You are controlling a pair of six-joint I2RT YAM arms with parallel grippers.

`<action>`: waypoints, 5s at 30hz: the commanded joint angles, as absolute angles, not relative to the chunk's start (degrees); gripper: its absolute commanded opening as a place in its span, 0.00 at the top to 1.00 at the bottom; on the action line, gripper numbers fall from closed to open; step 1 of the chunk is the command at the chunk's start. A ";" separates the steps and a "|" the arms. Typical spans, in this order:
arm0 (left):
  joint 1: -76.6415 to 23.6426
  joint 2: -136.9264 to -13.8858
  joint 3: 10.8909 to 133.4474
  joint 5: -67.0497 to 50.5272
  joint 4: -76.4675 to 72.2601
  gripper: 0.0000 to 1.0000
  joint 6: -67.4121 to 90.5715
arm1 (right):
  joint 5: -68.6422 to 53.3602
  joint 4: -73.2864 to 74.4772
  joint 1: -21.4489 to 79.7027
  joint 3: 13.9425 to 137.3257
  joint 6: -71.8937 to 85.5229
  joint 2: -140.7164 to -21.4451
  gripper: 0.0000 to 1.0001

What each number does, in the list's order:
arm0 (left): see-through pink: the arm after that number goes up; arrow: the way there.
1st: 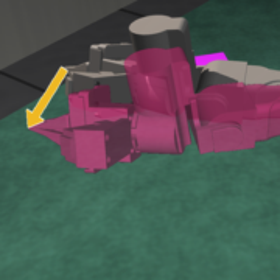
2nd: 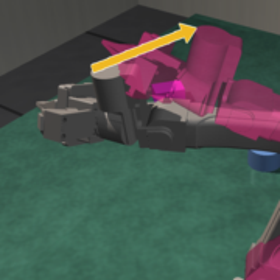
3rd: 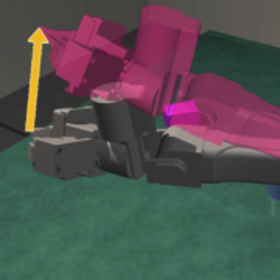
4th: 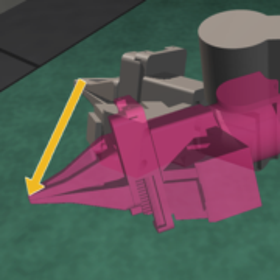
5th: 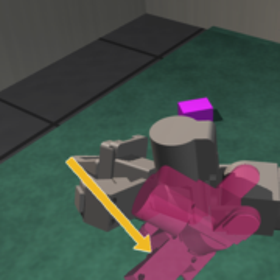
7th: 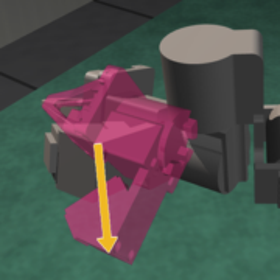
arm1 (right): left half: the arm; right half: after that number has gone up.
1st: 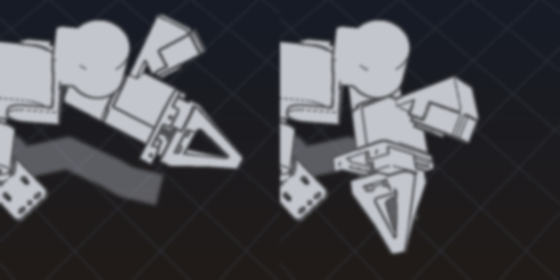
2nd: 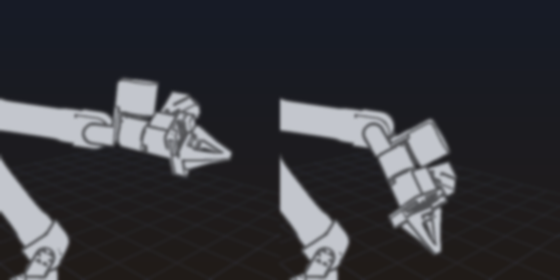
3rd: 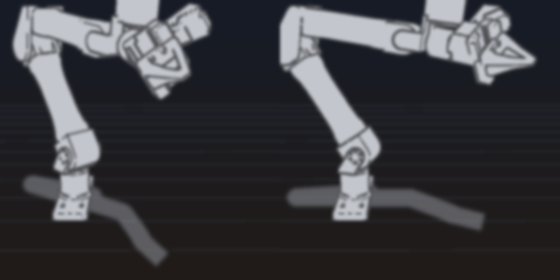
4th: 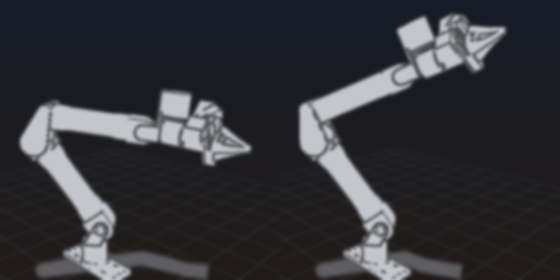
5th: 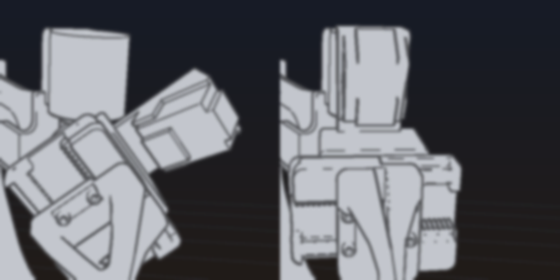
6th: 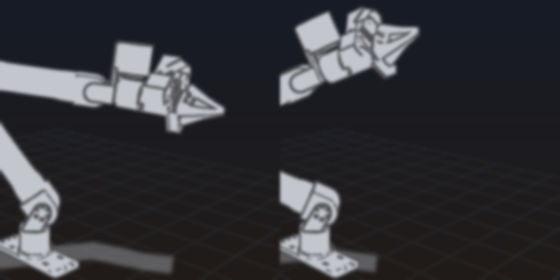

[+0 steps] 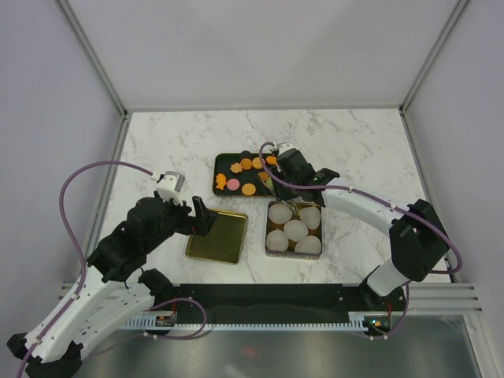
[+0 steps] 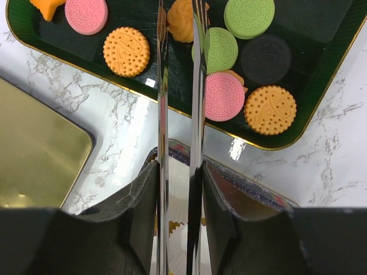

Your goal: Pack the cookies

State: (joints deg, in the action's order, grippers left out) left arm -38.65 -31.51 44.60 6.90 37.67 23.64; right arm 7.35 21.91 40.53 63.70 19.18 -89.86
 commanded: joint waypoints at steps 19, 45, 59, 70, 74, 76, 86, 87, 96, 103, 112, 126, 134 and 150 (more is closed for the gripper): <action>-38.85 -31.46 44.39 6.24 37.53 0.00 24.87 | 2.64 21.62 37.53 66.88 19.86 -84.73 0.68; -38.85 -31.64 44.39 5.98 37.53 0.00 24.87 | -2.11 31.89 35.24 59.95 23.02 -65.14 0.68; -38.85 -32.17 44.39 5.45 37.35 0.00 24.78 | -8.17 39.55 35.16 50.80 26.45 -50.72 0.67; -38.85 -32.17 44.47 5.54 37.35 0.00 24.79 | -9.14 40.34 35.16 46.58 26.28 -48.34 0.67; -38.85 -32.17 44.47 5.54 37.44 0.00 24.79 | -8.96 39.82 35.07 45.18 26.19 -48.25 0.67; -38.76 -32.26 44.47 5.54 37.35 0.00 24.79 | -9.05 39.55 35.16 44.48 26.45 -48.25 0.67; -38.85 -32.34 44.38 5.45 37.35 0.00 24.79 | -8.96 37.79 35.16 44.47 26.72 -48.60 0.64; -38.85 -32.34 44.38 5.45 37.35 0.00 24.79 | -8.96 37.88 35.16 44.39 26.72 -48.78 0.63; -38.85 -32.43 44.47 5.36 37.35 0.00 24.79 | -8.88 37.79 35.16 44.03 26.63 -48.43 0.58; -38.85 -32.52 44.47 5.36 37.35 0.00 24.79 | -8.96 37.79 35.16 44.03 26.54 -48.52 0.57; -38.85 -32.43 44.39 5.36 37.44 0.00 24.79 | -9.32 37.79 35.16 43.95 26.02 -49.04 0.53; -38.94 -32.43 44.38 5.19 37.35 0.00 24.79 | -10.63 37.53 35.16 45.43 26.19 -49.22 0.51; -39.02 -32.96 44.47 5.80 37.35 0.00 24.96 | -10.72 36.22 34.98 58.70 23.30 -60.01 0.51; -37.97 -49.20 49.74 8.79 32.26 0.00 20.22 | -5.36 36.65 32.52 79.01 19.77 -87.27 0.53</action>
